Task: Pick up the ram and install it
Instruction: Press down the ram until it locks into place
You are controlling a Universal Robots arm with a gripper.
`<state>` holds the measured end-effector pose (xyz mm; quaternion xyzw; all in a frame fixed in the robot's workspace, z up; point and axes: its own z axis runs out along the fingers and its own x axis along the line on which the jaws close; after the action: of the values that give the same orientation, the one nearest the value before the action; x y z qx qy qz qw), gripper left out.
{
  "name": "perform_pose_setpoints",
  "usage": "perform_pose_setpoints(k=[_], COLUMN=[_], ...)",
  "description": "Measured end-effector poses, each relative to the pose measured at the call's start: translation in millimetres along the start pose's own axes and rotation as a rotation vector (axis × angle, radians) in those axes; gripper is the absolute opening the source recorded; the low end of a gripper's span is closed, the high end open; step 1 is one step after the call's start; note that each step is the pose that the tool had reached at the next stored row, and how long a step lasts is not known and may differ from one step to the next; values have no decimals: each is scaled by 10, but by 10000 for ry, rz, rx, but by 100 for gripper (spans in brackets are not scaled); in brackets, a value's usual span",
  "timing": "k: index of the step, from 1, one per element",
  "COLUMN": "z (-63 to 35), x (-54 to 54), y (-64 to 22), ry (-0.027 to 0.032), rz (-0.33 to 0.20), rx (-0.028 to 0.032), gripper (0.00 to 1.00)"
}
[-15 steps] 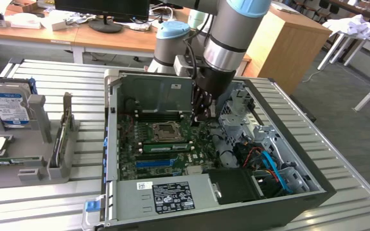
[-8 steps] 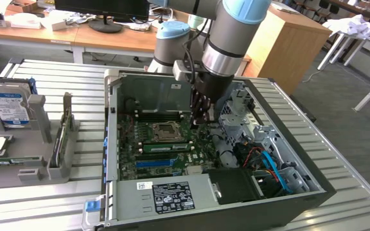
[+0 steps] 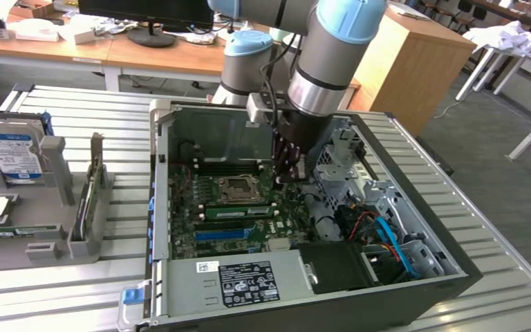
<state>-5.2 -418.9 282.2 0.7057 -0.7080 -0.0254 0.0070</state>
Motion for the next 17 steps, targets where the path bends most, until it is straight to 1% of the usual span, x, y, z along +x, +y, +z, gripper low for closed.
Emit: perform_pose_setpoints(k=[17], z=[193], x=[5], y=[-9], ry=[0], rz=[0], rx=[2], gripper=[11])
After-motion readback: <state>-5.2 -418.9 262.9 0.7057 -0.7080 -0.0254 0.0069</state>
